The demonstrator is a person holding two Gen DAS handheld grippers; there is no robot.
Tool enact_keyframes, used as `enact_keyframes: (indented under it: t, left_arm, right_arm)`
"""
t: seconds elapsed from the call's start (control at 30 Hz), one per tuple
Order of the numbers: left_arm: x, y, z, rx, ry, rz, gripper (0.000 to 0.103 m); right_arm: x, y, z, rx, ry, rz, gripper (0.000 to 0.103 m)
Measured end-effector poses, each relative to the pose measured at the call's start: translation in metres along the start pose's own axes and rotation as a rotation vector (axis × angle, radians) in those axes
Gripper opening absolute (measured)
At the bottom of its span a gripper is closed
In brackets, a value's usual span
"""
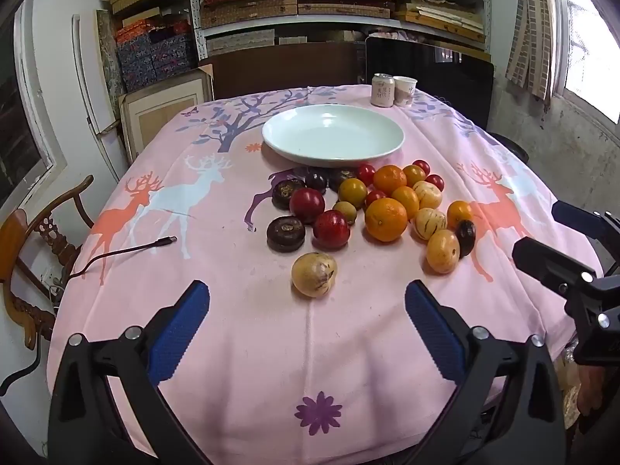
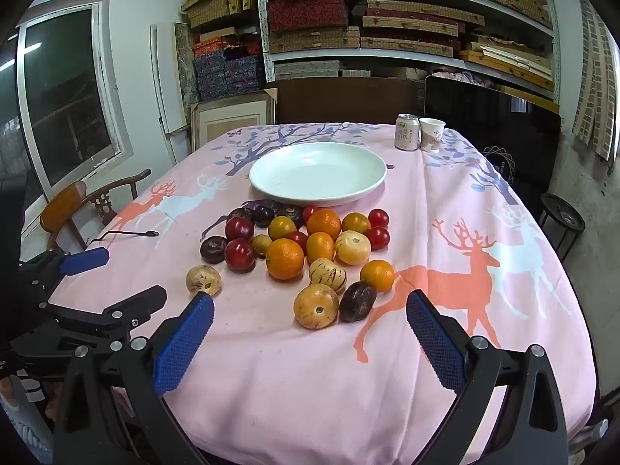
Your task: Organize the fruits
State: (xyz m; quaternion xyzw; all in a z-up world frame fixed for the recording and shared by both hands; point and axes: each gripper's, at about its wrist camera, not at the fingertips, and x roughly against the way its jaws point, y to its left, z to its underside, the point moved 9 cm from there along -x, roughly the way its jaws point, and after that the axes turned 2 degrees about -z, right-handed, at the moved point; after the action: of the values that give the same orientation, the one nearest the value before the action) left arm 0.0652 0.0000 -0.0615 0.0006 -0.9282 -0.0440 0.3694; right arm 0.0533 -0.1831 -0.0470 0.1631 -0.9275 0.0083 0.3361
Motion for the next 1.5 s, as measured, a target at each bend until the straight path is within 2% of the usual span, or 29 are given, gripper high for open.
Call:
enact_keyframes:
  t: [0.3,1.5]
  left_arm:
    - [-0.0035,-0.0049,0.0062,-0.007,0.01,-0.016,0.099]
    - [0.0,-0.0007,0.0088,0.013,0.041,0.009,0.099]
  right_arm:
    - [-0.0014,0.0006,-0.0025,-0.003,-0.014,-0.004,0.1]
    - [-0.0009,-0.0004,0.0034,-0.014,0.002,-0.009,0.1]
